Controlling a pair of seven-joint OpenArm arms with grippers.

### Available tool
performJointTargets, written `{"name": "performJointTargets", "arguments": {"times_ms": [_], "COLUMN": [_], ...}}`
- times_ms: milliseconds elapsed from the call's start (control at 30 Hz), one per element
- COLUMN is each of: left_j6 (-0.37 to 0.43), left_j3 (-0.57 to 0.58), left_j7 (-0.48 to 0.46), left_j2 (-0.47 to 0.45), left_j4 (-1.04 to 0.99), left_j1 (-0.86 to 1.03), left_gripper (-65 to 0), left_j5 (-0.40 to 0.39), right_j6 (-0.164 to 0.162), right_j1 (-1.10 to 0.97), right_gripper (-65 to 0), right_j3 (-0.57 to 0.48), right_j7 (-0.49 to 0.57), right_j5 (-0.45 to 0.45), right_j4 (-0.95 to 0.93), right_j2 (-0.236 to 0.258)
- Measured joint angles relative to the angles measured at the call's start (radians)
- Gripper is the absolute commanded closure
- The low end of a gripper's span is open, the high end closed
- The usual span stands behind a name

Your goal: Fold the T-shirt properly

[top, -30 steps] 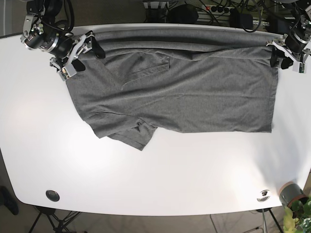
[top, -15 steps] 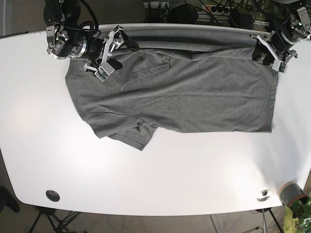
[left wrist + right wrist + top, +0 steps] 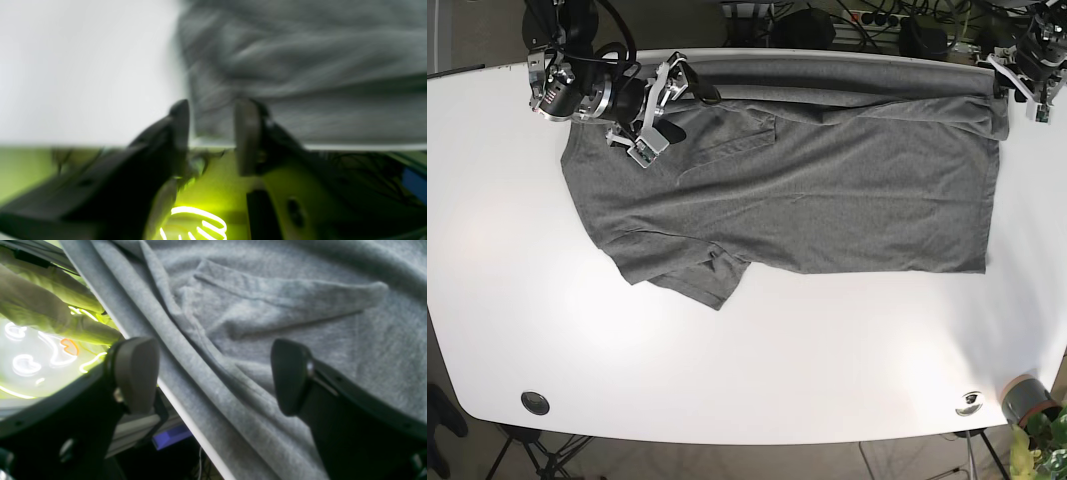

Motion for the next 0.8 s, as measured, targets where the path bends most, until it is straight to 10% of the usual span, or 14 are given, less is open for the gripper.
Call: {"name": "performJointTargets", "arguments": {"times_ms": [800], "left_j6": [-0.005], "left_j3": [0.043], "left_j7": [-0.010], "left_j2": [-0.003], "left_j4": [-0.122], "left_j1": [-0.093], "left_gripper": [-25.1], "left_j5": [0.036], "right_j6": [0.000], "right_j1": [-0.006], "right_gripper": [-50.1], "right_j3": [0.000], "right_j7": [0.000], "right_j5": [0.000], "right_j4": [0.000], "right_j2": [-0.005]}}
